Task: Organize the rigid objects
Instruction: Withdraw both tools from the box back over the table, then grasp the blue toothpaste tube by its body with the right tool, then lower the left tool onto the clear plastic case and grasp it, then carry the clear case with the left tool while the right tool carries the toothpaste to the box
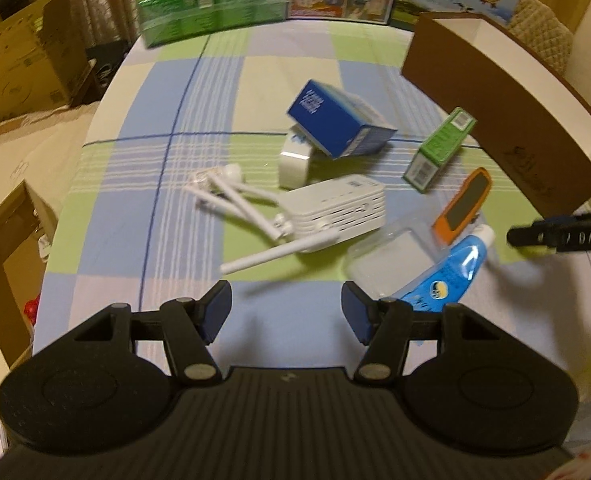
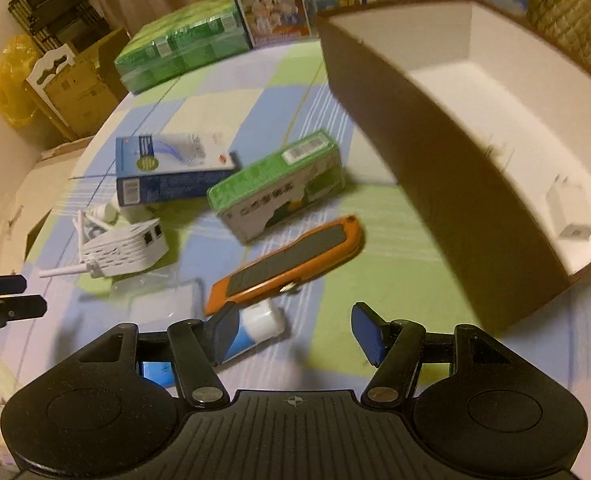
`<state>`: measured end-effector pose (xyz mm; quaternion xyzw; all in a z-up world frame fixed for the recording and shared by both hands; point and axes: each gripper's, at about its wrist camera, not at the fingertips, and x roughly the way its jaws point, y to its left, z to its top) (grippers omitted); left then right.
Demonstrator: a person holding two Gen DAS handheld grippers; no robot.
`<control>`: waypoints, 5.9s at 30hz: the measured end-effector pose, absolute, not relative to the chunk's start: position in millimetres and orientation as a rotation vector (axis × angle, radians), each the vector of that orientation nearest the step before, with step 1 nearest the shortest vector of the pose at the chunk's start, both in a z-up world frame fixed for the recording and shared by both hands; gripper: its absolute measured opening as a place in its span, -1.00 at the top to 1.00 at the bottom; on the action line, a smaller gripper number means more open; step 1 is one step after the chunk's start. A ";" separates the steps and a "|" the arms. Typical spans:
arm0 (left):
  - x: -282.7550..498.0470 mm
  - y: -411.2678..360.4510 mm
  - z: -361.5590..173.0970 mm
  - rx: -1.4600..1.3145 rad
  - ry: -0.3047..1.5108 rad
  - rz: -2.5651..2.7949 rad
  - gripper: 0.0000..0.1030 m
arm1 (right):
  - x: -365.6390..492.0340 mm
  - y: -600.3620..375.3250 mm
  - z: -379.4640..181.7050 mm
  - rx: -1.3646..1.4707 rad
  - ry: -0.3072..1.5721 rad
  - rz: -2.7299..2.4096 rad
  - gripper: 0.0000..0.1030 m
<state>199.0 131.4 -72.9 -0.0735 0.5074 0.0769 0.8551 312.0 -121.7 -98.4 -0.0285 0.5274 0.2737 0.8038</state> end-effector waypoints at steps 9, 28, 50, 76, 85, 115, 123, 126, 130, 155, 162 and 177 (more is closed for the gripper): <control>191.4 143.4 -76.6 -0.173 1.073 0.189 -0.07 | 306.8 -94.4 -130.3 0.091 1.259 0.512 0.06; 184.7 148.2 -85.7 -0.181 1.090 0.154 -0.07 | 295.9 -140.0 -134.6 0.133 1.245 0.296 0.75; 160.8 158.1 -87.4 -0.211 1.098 0.215 -0.07 | 311.3 -87.6 -146.5 0.113 1.159 0.259 0.24; 195.6 108.6 -96.0 -0.091 1.079 0.022 -0.05 | 264.3 -127.5 -147.5 -0.249 1.072 0.585 0.51; 218.4 72.8 -101.1 0.051 1.004 -0.103 -0.09 | 257.0 -122.6 -146.2 -0.349 1.018 0.603 0.65; 239.8 47.7 -135.2 0.104 1.116 -0.194 0.00 | 275.5 -165.8 -141.2 -0.233 1.087 0.518 0.60; 252.0 39.5 -140.5 0.104 1.133 -0.190 0.01 | 274.0 -165.7 -140.7 -0.220 1.078 0.535 0.59; 251.9 37.8 -140.9 0.118 1.134 -0.185 0.01 | 271.7 -166.5 -140.2 -0.224 1.072 0.533 0.61; 252.5 36.0 -141.1 0.126 1.143 -0.179 0.01 | 270.9 -167.8 -139.5 -0.225 1.074 0.537 0.62; 280.9 -0.4 -52.3 0.130 0.974 -0.242 0.01 | 284.9 -178.2 -60.7 -0.069 0.906 0.595 0.64; 325.4 -34.7 -14.8 0.126 0.857 -0.288 0.01 | 313.3 -190.8 -17.2 -0.009 0.823 0.530 0.64; 443.0 -106.7 0.7 0.074 0.802 -0.315 0.01 | 423.1 -246.8 21.2 0.135 0.732 0.306 0.64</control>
